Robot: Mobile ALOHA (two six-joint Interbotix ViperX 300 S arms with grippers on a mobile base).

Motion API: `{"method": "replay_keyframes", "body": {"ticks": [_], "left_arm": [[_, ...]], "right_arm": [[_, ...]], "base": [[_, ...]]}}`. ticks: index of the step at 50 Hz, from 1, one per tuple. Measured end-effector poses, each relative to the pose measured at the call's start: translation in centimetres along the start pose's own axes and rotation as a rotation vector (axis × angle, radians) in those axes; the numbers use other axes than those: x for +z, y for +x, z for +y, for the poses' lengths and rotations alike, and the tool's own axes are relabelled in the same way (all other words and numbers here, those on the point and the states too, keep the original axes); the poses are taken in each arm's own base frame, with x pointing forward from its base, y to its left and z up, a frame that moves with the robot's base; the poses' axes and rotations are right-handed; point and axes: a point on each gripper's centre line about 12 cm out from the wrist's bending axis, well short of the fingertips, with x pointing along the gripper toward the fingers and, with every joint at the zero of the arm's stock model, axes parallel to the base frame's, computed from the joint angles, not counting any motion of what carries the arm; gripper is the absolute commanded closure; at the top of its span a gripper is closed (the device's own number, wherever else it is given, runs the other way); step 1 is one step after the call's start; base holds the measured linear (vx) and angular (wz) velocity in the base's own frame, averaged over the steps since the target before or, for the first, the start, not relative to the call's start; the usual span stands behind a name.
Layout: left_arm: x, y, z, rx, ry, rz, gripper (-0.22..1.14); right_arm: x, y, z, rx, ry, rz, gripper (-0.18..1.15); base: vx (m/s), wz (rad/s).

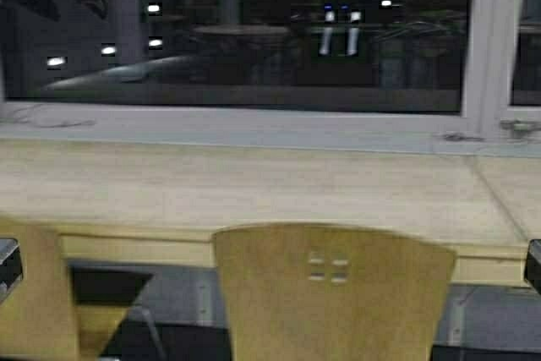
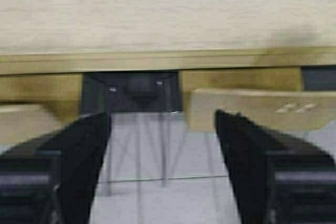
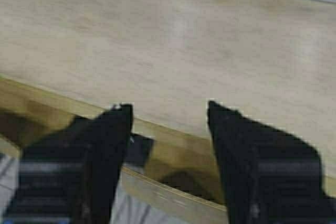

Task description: Push the chairs under the table

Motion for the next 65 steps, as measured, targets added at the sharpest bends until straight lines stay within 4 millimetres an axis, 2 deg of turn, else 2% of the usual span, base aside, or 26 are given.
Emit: {"method": "replay_keyframes", "body": {"ticks": [23,36,65], "left_arm": [[0.1,0.0,0.1,0.007,0.034,-0.015,-0.01],[0.1,0.0,0.0,0.005,0.024,-0.014,-0.01],[0.2,0.7,0.1,0.008,-0.010,0.001,-0.01]], "right_arm": [[0.8,0.6,-0.1,-0.004,0.067,-0.023,0.14],[-0.1,1.4,-0.2,-0.010,0.072,0.013,0.14],[0.1,1.4,0.2,0.002,0.067,0.016,0.14]], "base": [[-0.29,0.13],[-0.35,0.14],[-0.31,0.32]]}}
